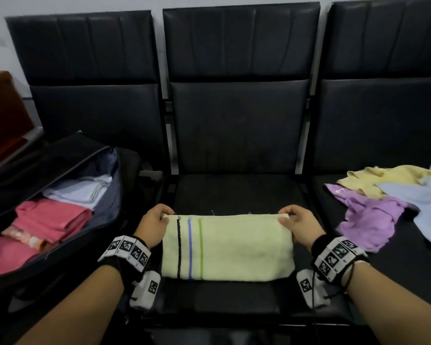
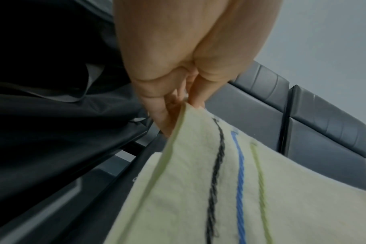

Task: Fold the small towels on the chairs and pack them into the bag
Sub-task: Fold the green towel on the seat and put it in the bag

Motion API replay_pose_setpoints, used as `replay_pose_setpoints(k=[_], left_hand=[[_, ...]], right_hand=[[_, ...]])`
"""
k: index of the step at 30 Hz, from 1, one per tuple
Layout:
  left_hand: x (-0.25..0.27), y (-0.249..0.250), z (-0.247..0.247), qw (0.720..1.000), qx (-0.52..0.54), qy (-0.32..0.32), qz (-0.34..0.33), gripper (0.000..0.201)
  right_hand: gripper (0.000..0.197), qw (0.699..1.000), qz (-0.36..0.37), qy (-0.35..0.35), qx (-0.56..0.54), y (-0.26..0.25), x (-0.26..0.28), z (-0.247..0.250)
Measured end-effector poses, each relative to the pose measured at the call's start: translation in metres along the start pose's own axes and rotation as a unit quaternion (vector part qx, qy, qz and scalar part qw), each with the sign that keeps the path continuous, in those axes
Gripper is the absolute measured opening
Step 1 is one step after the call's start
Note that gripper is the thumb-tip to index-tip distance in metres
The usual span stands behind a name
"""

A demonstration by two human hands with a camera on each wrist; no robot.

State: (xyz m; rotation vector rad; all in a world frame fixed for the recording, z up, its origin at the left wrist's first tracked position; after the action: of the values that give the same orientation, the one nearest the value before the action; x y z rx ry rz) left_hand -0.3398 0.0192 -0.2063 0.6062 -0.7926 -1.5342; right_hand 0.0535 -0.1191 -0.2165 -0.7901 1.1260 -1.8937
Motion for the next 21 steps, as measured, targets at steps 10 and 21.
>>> replay_pose_setpoints(k=[10,21], left_hand=[[-0.039,-0.031,-0.037,0.994,-0.074,0.015,0.079,0.037],[0.011,-0.056,-0.051,0.987,-0.142,-0.036,0.073,0.02]], right_hand=[[0.026,0.986,-0.089,0.02,0.143,0.055,-0.044,-0.017],[0.02,0.979,-0.173,-0.028,0.101,0.078,-0.014,-0.032]])
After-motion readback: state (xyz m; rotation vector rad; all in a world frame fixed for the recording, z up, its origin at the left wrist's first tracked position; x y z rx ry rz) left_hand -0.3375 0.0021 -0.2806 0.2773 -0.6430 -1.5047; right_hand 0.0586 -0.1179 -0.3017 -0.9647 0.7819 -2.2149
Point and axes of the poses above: each hand's wrist, its own x-axis away from the middle knuckle, its own z-axis out of the back of the hand, y = z × x, the point moved 8 cm from there along -x, towards the middle knuckle, and after that the axes turned 6 degrees about y, right-handed, at the moved point
